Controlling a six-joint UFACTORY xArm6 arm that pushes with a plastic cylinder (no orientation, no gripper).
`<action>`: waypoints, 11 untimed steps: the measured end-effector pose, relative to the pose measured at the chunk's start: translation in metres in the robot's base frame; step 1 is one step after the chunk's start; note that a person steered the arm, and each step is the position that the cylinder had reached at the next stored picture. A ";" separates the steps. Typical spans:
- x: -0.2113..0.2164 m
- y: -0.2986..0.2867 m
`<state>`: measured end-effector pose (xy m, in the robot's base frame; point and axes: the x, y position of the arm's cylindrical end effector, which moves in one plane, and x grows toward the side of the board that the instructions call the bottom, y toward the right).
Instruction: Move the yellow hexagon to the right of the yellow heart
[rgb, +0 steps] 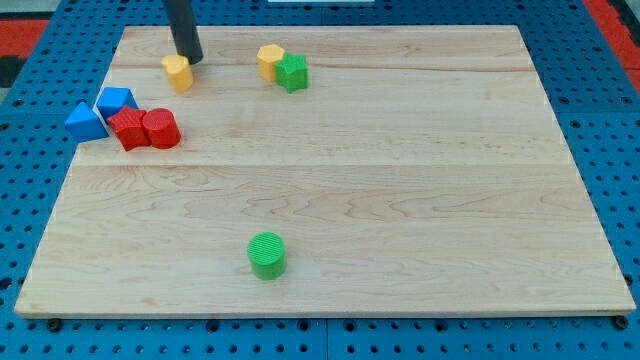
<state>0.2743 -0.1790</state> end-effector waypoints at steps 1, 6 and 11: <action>0.027 0.009; -0.020 0.137; 0.030 0.064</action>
